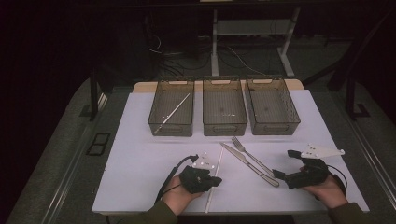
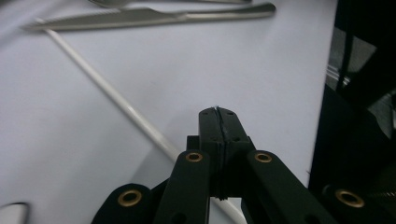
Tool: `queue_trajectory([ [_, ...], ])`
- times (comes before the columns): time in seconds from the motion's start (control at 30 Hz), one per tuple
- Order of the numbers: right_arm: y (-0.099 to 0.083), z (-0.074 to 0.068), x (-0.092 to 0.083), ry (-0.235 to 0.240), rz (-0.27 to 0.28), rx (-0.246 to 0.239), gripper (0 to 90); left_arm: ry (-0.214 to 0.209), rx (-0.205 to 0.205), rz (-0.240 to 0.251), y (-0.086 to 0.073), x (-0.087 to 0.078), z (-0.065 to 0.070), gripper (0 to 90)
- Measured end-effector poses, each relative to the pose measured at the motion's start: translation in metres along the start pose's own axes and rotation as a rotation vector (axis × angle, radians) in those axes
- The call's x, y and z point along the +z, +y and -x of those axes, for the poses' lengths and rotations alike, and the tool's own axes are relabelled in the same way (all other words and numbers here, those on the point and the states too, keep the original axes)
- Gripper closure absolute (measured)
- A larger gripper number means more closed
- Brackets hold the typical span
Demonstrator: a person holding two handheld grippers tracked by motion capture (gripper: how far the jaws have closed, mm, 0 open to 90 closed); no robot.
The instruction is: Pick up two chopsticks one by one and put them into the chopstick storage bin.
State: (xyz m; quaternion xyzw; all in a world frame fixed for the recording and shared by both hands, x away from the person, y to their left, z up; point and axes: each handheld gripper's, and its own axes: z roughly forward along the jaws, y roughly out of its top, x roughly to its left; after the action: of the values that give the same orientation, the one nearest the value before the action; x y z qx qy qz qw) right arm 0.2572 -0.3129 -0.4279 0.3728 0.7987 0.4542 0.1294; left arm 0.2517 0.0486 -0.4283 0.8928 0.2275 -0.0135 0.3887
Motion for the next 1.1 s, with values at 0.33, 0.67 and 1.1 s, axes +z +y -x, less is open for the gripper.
queue_trajectory([
  [0.33, 0.0, 0.0, 0.0, -0.003, 0.001, 0.003, 0.5, 0.014, 0.017, -0.093, -0.011, 0.006, 0.003, 89.0],
  [0.67, 0.0, 0.0, -0.001, -0.003, 0.001, 0.004, 0.5, 0.093, 0.024, -0.131, -0.017, -0.006, -0.004, 89.1],
  [1.1, 0.0, 0.0, 0.0, -0.004, 0.0, 0.001, 0.5, 0.184, -0.007, -0.159, -0.03, -0.029, -0.021, 89.1],
])
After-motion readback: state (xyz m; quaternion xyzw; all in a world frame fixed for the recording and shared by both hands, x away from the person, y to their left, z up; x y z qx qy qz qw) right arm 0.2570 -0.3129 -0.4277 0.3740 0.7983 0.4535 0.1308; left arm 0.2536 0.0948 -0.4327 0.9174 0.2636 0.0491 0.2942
